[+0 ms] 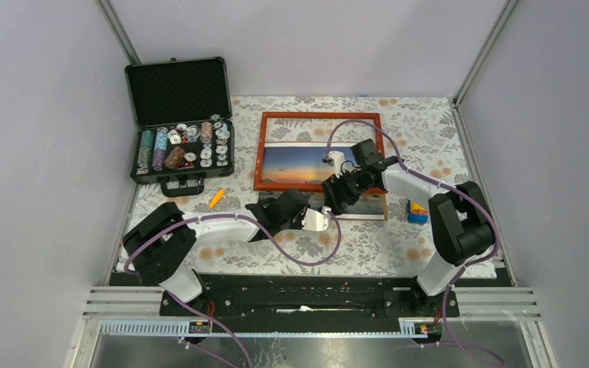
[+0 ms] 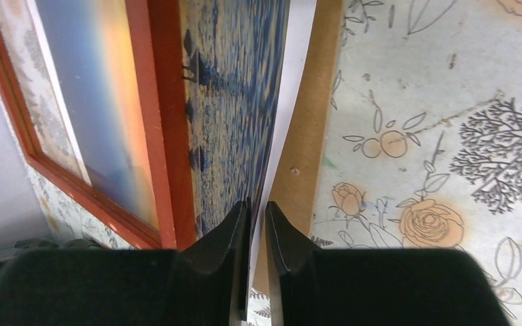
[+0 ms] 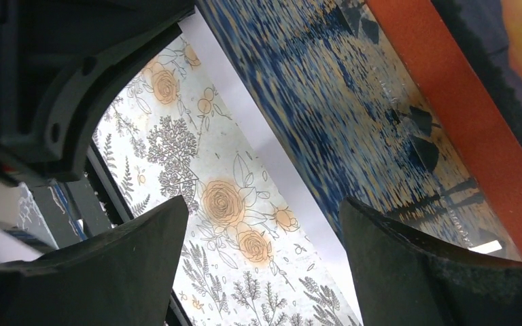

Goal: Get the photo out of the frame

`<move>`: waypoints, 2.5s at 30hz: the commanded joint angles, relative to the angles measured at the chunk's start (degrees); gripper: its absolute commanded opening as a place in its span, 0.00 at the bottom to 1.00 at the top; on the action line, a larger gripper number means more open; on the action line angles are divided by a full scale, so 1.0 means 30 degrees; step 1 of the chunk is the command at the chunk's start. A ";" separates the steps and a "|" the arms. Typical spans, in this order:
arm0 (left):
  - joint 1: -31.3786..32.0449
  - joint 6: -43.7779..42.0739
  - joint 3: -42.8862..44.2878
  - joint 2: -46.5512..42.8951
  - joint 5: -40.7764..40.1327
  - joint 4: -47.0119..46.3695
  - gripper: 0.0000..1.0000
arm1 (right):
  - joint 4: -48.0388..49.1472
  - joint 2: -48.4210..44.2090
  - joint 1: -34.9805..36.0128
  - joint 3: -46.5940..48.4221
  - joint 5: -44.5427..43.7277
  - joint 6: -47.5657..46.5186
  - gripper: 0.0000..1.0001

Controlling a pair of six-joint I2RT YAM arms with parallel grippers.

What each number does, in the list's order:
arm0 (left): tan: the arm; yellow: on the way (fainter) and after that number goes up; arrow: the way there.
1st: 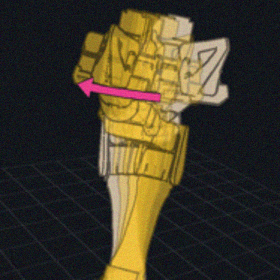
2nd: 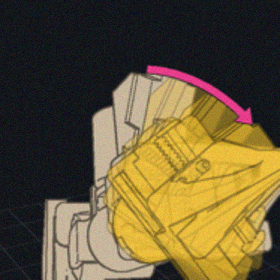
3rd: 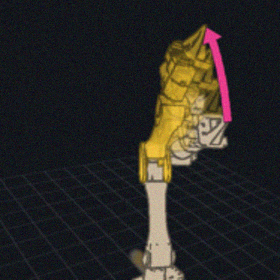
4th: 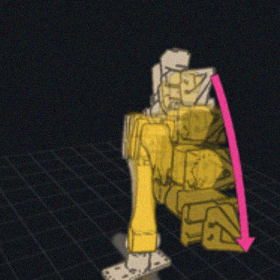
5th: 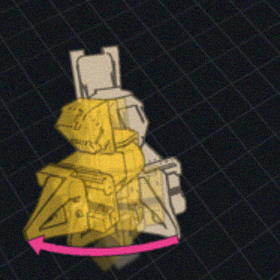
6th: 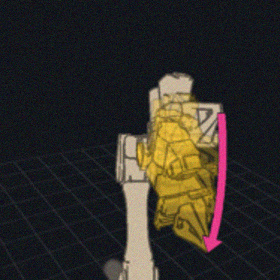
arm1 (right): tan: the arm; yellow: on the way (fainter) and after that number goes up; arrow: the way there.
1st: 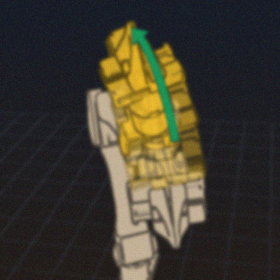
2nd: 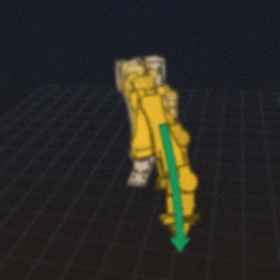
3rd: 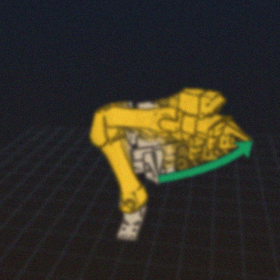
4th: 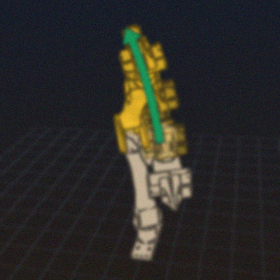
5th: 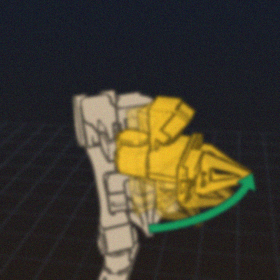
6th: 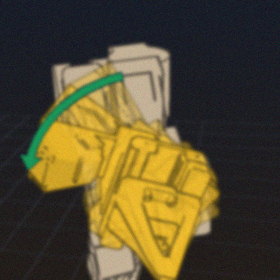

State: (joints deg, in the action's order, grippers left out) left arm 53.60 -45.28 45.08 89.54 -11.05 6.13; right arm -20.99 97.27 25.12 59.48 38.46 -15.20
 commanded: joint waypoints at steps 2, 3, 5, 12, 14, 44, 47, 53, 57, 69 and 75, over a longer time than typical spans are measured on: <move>0.0004 -0.0843 -0.0986 -0.0440 -0.1413 -0.2864 0.20 | -0.0524 -0.1310 0.0129 0.0534 -0.0251 0.0078 0.90; 0.0003 -0.0977 -0.1113 -0.0392 -0.1437 -0.3010 0.21 | -0.0563 -0.1319 0.0056 0.0643 -0.0276 0.0162 0.90; 0.0004 -0.1146 -0.1273 -0.0204 -0.1422 -0.3150 0.21 | -0.0645 -0.1284 -0.0136 0.0804 -0.0176 0.0358 0.90; 0.0010 -0.1388 -0.1555 0.0095 -0.1330 -0.3611 0.20 | -0.0649 -0.1657 -0.0670 0.0988 -0.0287 0.0565 0.92; 0.0004 -0.1307 -0.1460 0.0190 -0.1285 -0.3561 0.17 | -0.0649 -0.1916 -0.0903 0.1039 -0.0351 0.0574 0.94; -0.3747 0.2761 0.4703 -0.0765 0.6385 0.4448 0.00 | -0.2385 -0.8584 -0.2721 -0.2714 -0.2290 -1.1596 1.00; -0.4145 0.3081 0.5227 -0.0557 0.7041 0.4899 0.00 | -0.1546 -0.7878 -0.2221 -0.3080 -0.3116 -1.2453 1.00; -0.4776 0.3227 0.5522 -0.0368 0.7696 0.5060 0.00 | 0.0083 -0.6779 -0.2080 -0.3354 -0.4097 -1.3749 0.95; -0.5104 0.3398 0.5965 -0.0220 0.8126 0.5488 0.00 | 0.0900 -0.6160 -0.1956 -0.3758 -0.5083 -1.4501 0.72; -0.5155 0.4719 0.7325 -0.1149 0.9043 0.7626 0.00 | -0.1223 -0.7729 -0.1605 -0.3289 -0.5263 -1.3983 0.05; -0.5063 0.5541 0.7943 -0.3021 0.9831 0.9215 0.00 | -0.4959 -0.9371 -0.1292 -0.1440 -0.4785 -1.3685 0.00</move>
State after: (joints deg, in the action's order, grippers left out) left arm 38.24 -31.35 65.58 87.00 14.81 31.94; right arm -27.83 73.34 20.34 49.58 22.52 -56.97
